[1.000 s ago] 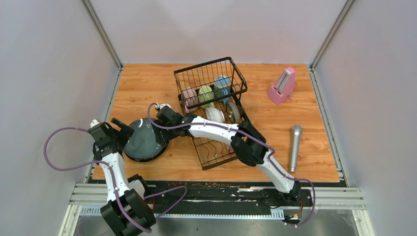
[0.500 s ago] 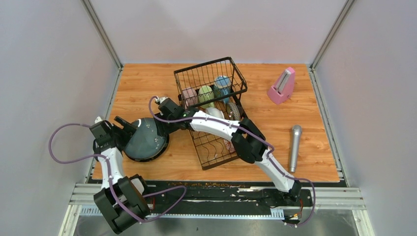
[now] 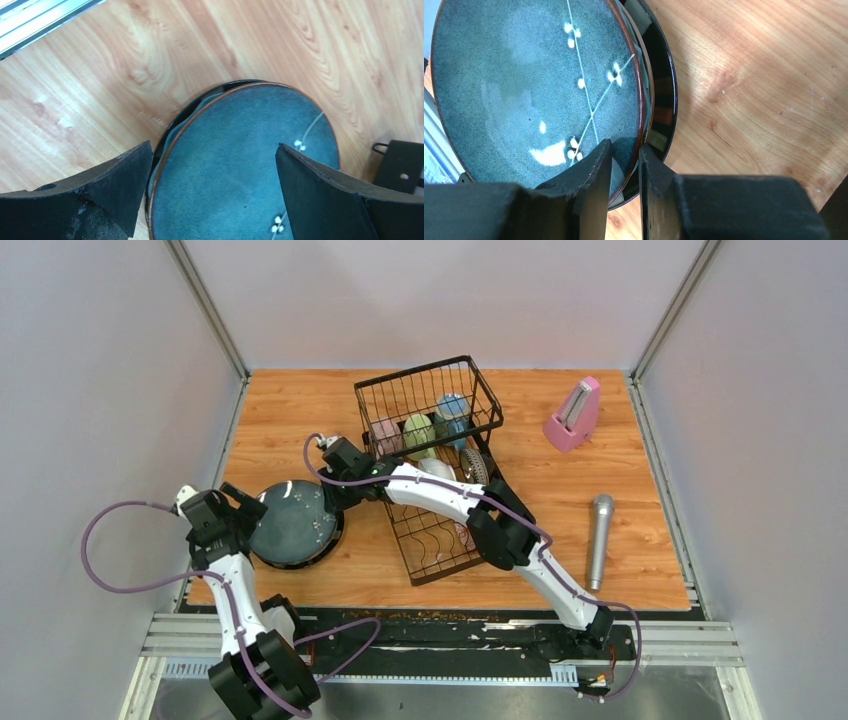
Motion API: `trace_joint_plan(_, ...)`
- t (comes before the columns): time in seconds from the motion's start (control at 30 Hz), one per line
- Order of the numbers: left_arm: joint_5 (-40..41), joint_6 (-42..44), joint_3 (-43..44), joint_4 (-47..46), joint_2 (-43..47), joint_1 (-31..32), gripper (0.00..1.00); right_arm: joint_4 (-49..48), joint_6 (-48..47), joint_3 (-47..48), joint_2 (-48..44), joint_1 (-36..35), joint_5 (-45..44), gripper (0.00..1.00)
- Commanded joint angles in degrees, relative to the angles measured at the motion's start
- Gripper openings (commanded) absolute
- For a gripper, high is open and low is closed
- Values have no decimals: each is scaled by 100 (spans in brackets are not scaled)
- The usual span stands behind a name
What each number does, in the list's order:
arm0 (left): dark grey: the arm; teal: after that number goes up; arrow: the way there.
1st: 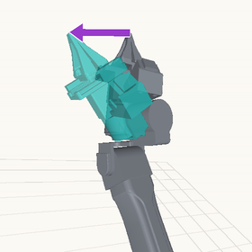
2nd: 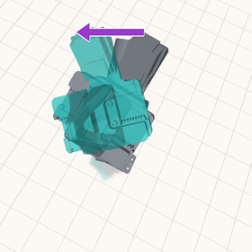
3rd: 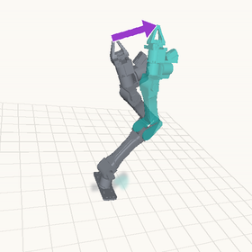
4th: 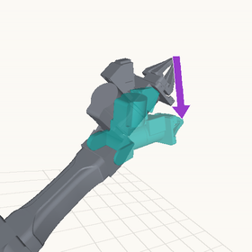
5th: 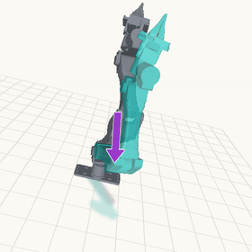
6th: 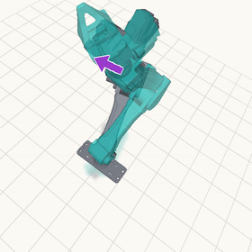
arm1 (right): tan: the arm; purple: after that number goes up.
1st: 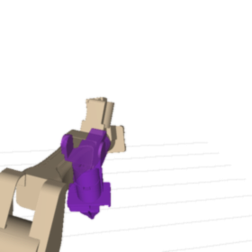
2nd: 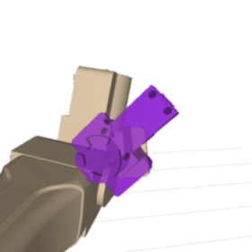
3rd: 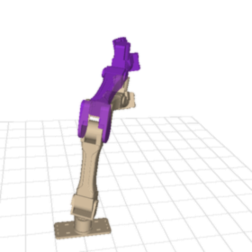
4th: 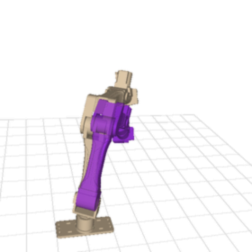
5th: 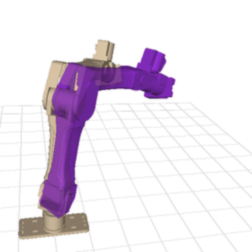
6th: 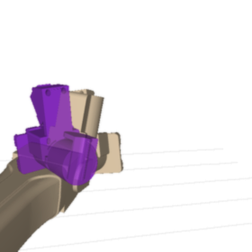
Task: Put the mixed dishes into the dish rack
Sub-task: Pick up the plate at the center of the board.
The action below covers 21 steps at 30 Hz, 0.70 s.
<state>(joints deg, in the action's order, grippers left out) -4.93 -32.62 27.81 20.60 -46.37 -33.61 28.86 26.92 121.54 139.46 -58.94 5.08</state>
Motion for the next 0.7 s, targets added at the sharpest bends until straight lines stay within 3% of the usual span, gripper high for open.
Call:
trace_joint_plan(0.0,454,75,-159,87,1,-76,100,73,-241,88,-126,-30,-325,7)
trace_joint_plan(0.27,4,134,-328,-192,-372,-75,98,127,-424,-227,-553,-34,-896,0)
trace_joint_plan(0.5,-742,232,-432,-677,-902,-76,94,-175,-393,-657,-938,-39,-298,0)
trace_joint_plan(0.67,-1267,278,-483,-900,-997,-76,84,-535,-163,-904,-1052,-41,484,3)
